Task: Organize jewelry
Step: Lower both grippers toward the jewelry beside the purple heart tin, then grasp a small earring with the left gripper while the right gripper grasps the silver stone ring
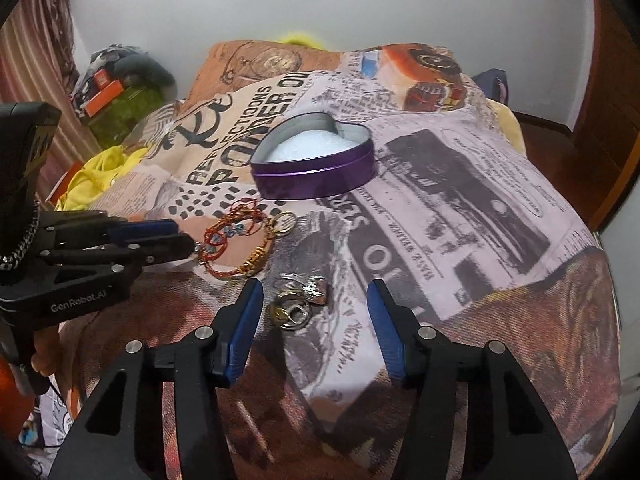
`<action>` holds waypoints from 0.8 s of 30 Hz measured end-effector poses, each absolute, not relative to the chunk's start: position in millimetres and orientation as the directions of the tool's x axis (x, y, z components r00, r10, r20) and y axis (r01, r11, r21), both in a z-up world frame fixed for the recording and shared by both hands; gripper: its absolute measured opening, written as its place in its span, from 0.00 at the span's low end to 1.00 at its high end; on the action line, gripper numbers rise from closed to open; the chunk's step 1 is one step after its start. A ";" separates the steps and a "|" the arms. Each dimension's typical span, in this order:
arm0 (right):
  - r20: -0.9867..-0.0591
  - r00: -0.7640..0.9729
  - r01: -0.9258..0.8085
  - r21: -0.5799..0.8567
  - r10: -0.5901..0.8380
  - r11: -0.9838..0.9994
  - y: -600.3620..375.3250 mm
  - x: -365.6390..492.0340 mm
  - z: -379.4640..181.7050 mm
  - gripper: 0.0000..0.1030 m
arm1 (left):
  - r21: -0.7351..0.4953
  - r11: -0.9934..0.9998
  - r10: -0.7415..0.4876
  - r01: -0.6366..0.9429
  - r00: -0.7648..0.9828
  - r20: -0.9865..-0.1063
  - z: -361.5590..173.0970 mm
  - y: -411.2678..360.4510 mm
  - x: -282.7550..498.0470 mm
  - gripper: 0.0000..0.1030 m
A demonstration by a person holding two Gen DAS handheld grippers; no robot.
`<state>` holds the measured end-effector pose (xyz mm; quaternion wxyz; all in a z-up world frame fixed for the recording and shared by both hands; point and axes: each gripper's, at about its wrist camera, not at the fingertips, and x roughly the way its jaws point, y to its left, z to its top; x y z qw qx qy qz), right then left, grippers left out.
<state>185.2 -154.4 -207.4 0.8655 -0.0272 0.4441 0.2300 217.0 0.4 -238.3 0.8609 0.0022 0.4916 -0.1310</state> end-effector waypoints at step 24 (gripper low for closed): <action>-0.784 0.464 -0.424 0.212 0.412 0.881 -146.0 196.2 -208.7 0.28 | -0.173 0.957 -0.273 0.234 0.514 -0.814 -231.1 4.9 210.3 0.08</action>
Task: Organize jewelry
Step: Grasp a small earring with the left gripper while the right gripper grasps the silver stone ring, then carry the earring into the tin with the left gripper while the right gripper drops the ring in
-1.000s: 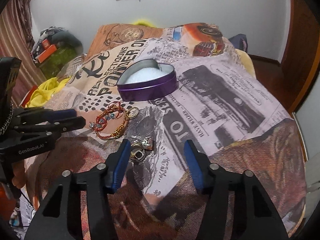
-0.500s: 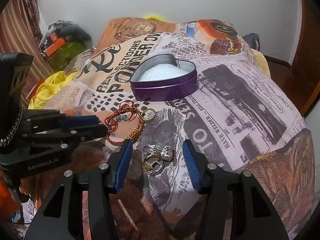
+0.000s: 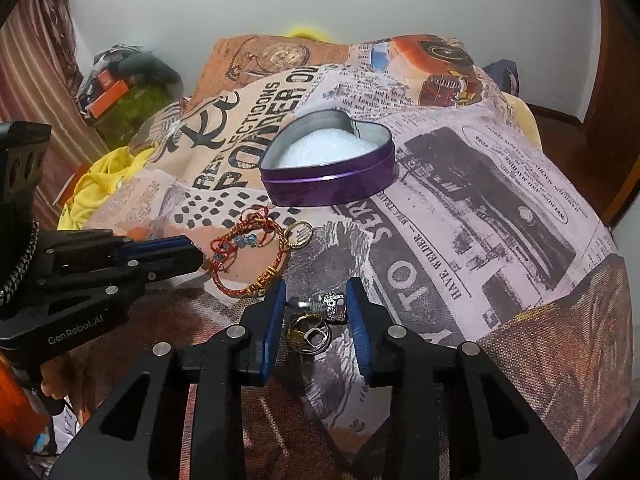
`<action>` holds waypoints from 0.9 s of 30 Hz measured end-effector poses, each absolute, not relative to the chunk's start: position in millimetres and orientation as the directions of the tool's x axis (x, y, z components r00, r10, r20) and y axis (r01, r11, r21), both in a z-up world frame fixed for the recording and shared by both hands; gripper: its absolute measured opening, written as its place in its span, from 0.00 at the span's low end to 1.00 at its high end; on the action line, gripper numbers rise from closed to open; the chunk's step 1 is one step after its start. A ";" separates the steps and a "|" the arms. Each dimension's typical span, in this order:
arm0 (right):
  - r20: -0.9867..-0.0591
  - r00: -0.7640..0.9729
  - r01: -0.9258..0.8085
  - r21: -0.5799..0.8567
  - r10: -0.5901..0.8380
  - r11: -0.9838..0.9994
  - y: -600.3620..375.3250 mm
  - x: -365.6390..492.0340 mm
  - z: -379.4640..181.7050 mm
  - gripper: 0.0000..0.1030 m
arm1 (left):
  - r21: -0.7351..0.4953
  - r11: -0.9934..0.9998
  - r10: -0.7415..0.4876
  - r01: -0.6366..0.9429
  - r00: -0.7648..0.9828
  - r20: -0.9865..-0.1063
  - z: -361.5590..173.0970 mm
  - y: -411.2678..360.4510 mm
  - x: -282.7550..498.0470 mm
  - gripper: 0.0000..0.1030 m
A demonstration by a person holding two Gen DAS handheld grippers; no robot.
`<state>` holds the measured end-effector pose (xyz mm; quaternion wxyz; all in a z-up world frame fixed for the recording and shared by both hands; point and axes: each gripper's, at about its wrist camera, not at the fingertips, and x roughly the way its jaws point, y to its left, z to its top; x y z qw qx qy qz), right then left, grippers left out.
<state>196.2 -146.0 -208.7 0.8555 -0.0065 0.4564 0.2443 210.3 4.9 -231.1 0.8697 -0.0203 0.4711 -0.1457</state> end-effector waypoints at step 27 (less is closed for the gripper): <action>-0.668 0.629 -0.401 0.160 0.398 0.902 -153.9 191.9 -140.8 0.27 | -0.126 0.965 -0.254 0.231 0.687 -0.681 -146.6 9.8 201.2 0.08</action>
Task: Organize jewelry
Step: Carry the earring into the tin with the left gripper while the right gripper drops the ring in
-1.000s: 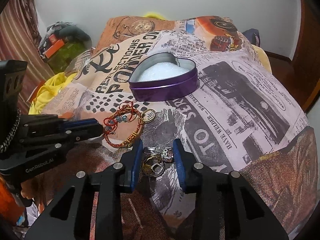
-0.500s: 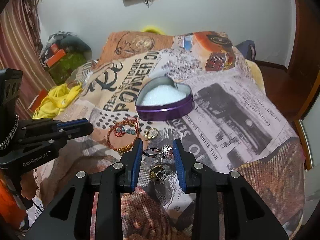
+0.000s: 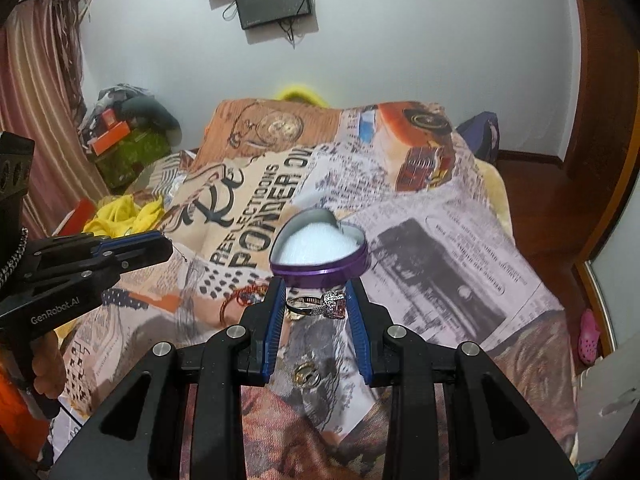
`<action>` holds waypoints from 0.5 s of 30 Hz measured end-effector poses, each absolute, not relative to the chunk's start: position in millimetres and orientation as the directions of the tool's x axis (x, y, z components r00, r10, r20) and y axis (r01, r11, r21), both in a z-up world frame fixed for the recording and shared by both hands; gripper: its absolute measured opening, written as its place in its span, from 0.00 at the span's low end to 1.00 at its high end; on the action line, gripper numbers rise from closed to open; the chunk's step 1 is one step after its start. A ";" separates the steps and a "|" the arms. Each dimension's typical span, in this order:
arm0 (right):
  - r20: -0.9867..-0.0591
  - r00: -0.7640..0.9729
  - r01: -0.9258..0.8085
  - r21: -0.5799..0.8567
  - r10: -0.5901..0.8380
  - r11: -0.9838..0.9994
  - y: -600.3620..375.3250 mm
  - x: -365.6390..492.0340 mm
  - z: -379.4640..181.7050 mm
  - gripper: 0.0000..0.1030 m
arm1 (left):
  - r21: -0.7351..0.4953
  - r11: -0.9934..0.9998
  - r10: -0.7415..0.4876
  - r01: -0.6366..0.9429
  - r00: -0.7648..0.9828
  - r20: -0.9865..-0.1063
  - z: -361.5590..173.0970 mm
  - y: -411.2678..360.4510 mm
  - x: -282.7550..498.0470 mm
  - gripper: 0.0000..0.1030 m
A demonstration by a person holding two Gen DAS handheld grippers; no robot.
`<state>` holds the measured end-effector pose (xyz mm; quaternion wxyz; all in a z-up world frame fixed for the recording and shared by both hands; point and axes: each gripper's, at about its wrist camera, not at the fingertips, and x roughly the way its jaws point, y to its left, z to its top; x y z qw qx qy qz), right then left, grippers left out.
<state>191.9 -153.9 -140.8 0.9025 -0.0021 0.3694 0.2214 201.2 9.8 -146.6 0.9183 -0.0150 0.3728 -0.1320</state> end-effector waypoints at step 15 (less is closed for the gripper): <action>-0.626 0.670 -0.413 0.131 0.398 0.901 -148.5 215.0 -130.4 0.28 | -0.128 0.958 -0.278 0.258 0.713 -0.643 -128.9 -3.6 237.5 0.08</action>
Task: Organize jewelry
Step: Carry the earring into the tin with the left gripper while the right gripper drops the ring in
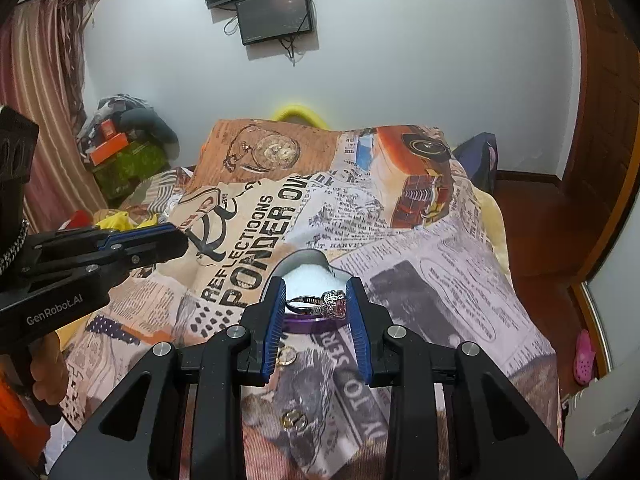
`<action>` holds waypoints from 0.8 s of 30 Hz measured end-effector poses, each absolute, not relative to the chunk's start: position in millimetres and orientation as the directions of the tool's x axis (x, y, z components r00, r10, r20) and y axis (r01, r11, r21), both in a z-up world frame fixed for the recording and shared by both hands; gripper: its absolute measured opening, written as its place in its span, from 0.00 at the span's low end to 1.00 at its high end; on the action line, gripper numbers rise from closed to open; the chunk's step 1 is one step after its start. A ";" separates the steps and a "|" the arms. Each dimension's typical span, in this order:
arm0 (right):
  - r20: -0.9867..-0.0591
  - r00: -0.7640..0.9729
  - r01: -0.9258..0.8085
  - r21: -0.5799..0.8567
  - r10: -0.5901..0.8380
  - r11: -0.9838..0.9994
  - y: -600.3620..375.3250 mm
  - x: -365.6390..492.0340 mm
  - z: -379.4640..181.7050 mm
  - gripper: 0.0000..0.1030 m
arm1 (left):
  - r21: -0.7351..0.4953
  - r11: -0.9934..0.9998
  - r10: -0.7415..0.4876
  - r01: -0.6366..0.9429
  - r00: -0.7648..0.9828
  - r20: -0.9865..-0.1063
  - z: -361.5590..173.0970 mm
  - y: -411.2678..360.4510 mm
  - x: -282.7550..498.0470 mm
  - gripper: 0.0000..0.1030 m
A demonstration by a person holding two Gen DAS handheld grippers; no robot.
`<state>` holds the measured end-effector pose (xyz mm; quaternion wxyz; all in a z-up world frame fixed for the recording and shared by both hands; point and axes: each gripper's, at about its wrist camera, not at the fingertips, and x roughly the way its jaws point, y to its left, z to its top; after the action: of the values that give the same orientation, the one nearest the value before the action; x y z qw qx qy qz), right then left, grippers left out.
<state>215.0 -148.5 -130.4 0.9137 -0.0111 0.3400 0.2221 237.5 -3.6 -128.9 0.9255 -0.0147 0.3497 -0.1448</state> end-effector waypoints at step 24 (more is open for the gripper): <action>-0.707 0.582 -0.473 0.108 0.402 0.875 -129.1 271.5 -165.7 0.27 | -0.138 0.958 -0.270 0.252 0.625 -0.732 -171.3 -13.3 312.0 0.08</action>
<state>271.5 -129.1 -165.7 0.8882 -0.0460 0.3852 0.2462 312.0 -13.3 -171.3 0.9014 -0.0109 0.4079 -0.1449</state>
